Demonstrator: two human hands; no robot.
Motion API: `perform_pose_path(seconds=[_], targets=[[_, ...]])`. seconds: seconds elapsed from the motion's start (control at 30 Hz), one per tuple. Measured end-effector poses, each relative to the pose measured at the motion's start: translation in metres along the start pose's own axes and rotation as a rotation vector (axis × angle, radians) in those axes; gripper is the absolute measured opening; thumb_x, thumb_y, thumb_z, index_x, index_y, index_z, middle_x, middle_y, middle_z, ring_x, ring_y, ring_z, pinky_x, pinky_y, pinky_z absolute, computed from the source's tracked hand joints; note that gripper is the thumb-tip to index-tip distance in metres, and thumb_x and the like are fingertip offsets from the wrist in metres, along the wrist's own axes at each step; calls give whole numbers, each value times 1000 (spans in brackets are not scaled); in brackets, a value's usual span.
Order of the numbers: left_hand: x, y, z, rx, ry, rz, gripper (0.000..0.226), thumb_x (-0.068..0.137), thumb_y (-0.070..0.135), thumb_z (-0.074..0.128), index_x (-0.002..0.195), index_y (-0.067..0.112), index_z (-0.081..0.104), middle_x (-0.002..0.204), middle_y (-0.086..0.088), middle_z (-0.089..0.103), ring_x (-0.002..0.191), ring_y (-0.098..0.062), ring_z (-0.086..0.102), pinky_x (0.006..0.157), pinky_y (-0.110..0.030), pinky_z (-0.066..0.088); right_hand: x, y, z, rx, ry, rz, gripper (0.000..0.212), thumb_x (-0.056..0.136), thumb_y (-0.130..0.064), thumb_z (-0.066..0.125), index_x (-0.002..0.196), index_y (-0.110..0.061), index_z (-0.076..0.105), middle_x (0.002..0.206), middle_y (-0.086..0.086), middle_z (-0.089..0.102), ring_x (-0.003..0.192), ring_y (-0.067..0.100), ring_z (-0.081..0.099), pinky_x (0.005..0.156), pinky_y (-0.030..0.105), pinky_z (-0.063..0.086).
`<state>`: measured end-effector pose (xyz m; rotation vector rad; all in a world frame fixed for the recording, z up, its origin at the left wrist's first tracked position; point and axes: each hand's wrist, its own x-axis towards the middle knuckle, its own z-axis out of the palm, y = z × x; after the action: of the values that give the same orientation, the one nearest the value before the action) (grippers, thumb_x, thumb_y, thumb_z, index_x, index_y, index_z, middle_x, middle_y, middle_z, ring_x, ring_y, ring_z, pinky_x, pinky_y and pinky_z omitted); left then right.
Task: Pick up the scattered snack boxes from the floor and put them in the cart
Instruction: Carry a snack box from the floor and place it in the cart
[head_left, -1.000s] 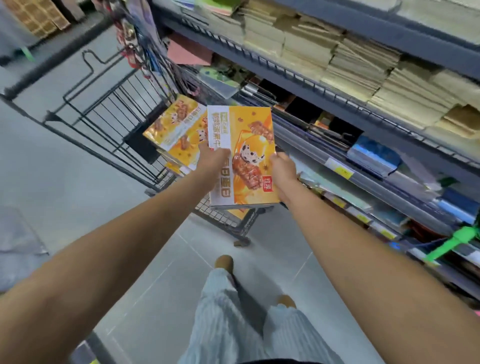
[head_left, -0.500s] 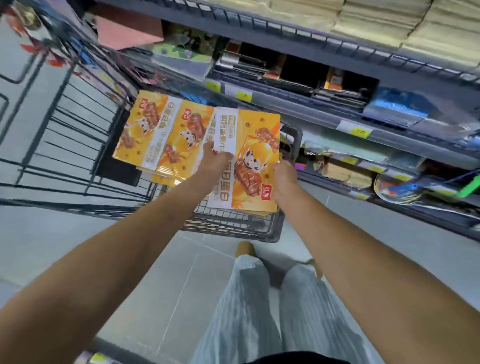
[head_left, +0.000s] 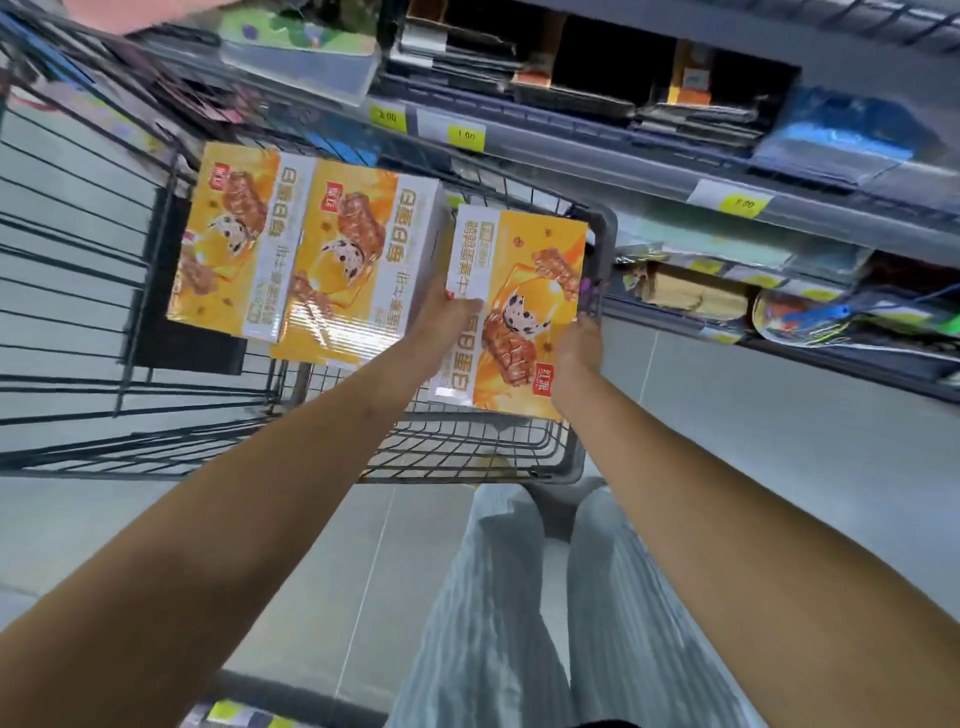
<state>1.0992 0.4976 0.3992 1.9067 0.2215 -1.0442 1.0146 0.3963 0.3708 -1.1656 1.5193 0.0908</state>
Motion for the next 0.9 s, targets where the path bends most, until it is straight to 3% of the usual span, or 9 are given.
perform_pose_path(seconds=[0.07,0.17,0.23,0.33,0.47,0.57,0.7,0.8,0.9], targets=[[11,-9,1,25,24,-50,45,94,13,54,137,13,41,125,-4,56,99,-17,52,79,-26,40,3,5,5,53,9,11,44,101,-7,26,141,-13,42,104,2,47,89,22,51,72,30,44],[24,-19,4,34,44,-63,41,96,13,51,136,14,43,123,-2,58,84,-8,50,59,-14,38,14,11,13,27,52,6,42,100,-6,28,137,-13,47,116,9,58,80,17,49,57,22,36],[32,-25,5,37,34,-76,40,96,12,50,135,13,44,124,-3,59,87,-10,52,52,-11,34,20,16,20,45,65,26,42,101,-8,30,140,-14,46,130,10,58,81,16,50,61,23,38],[44,-30,8,38,22,-60,40,95,9,50,134,12,45,121,-5,60,97,-18,58,61,-17,42,27,21,25,23,85,46,40,101,-6,32,136,-9,49,131,13,58,89,18,49,71,24,38],[62,-31,12,46,2,-34,43,95,7,48,137,14,44,123,-3,59,86,-11,56,57,-14,39,43,25,30,10,105,62,35,100,-6,34,128,-7,53,126,17,60,81,19,52,64,27,43],[71,-34,15,55,18,-30,45,95,8,48,138,18,44,119,1,60,77,-8,56,55,-16,40,47,25,36,10,152,62,36,102,-8,30,129,-7,53,127,16,60,99,26,60,81,32,49],[74,-39,16,87,35,-26,45,94,12,50,138,17,43,129,-2,59,110,-20,59,77,-22,45,49,26,36,102,159,83,35,103,-12,32,130,-6,54,132,15,58,118,29,57,88,30,47],[73,-39,16,136,89,-2,41,92,15,55,132,16,51,128,-3,62,115,-19,59,85,-22,45,48,28,35,85,107,71,36,102,-15,36,134,-6,50,135,15,56,121,31,55,84,27,45],[71,-40,17,184,164,7,31,88,20,60,119,15,61,119,-1,68,109,-18,63,84,-21,46,45,31,35,106,136,44,36,103,-17,38,136,-12,51,135,7,57,123,23,54,89,20,39]])
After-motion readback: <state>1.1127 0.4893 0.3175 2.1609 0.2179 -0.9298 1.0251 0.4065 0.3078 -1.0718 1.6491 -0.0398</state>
